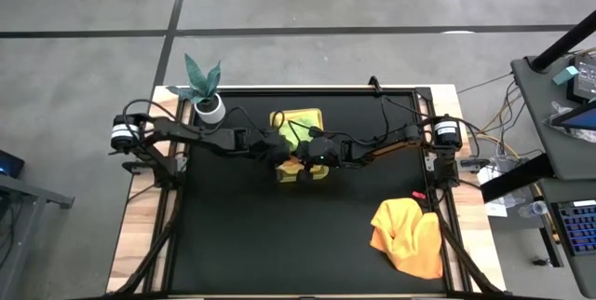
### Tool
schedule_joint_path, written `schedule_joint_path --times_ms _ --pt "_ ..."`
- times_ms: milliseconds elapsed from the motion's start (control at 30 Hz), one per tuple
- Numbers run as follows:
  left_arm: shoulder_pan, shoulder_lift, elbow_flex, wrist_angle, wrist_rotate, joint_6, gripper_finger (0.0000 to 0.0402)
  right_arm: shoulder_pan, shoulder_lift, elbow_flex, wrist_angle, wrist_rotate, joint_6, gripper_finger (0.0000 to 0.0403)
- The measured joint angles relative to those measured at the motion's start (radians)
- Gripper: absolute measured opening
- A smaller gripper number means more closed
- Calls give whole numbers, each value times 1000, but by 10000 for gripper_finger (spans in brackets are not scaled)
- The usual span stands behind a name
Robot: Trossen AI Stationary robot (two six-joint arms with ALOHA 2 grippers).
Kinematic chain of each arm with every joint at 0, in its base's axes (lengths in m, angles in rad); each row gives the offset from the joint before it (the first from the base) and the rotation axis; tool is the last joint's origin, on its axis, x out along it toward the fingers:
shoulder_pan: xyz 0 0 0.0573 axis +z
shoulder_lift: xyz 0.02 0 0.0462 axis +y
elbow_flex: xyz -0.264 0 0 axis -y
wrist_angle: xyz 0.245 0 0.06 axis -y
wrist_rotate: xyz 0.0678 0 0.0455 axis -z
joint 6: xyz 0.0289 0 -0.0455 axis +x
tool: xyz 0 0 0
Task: Fold microfiber towels
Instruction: Put the folded green microfiber fiber cloth yellow microfiber cloth into the bin
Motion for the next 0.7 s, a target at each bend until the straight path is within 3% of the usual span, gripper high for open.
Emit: schedule_joint_path --times_ms 400,533,700 --pt "0 27 -7 24 -50 7 5 -2 0 0 -8 -1 3 8" --pt "0 11 -7 0 46 -54 5 -8 1 0 -15 -4 16 8" --pt "0 -9 4 -65 67 -113 5 -11 1 0 -22 0 20 8"
